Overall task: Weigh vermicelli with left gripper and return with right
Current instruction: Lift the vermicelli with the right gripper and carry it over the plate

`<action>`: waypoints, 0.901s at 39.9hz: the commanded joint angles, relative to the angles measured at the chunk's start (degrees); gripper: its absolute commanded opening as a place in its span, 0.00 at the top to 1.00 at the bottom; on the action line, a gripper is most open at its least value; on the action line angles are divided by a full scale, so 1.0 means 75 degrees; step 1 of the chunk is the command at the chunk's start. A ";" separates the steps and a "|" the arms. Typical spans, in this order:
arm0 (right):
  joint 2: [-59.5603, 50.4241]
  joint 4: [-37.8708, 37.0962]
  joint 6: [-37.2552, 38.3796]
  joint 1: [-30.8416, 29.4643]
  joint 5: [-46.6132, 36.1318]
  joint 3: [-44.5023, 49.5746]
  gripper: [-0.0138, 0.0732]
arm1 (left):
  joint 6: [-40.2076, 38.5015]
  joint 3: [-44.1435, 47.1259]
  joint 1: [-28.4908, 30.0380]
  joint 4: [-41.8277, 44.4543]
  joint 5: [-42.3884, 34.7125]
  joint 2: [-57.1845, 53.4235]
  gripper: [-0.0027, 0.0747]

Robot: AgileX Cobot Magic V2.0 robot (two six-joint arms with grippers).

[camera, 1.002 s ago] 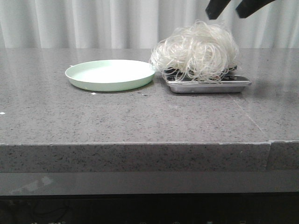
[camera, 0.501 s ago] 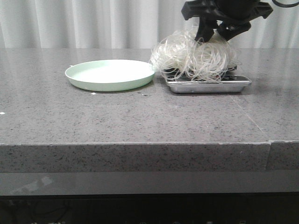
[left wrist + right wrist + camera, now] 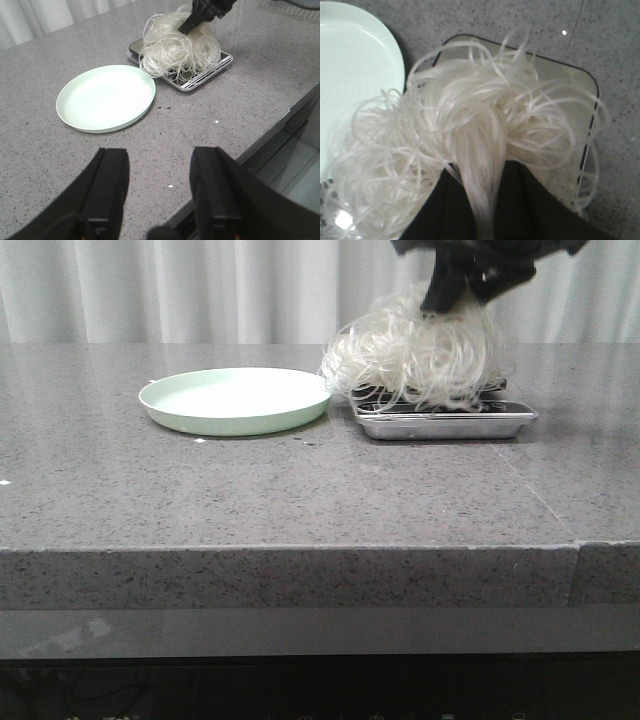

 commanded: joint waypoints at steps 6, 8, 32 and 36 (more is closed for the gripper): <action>-0.0915 0.0002 -0.0056 0.0451 -0.0281 -0.1338 0.69 | -0.0041 -0.0196 -0.0029 -0.0048 -0.0623 0.0013 0.46; -0.0915 0.0002 -0.0056 0.0592 -0.0281 -0.1635 0.69 | -0.0041 -0.0196 -0.0029 -0.0048 -0.0623 0.0013 0.46; -0.0050 0.0002 -0.0056 0.1966 -0.2896 -0.2254 0.69 | -0.0041 -0.0196 -0.0029 -0.0048 -0.0623 0.0013 0.46; 0.0377 0.0002 -0.0056 0.1974 -0.2780 -0.2254 0.69 | -0.0041 -0.0196 -0.0029 -0.0048 -0.0623 0.0013 0.46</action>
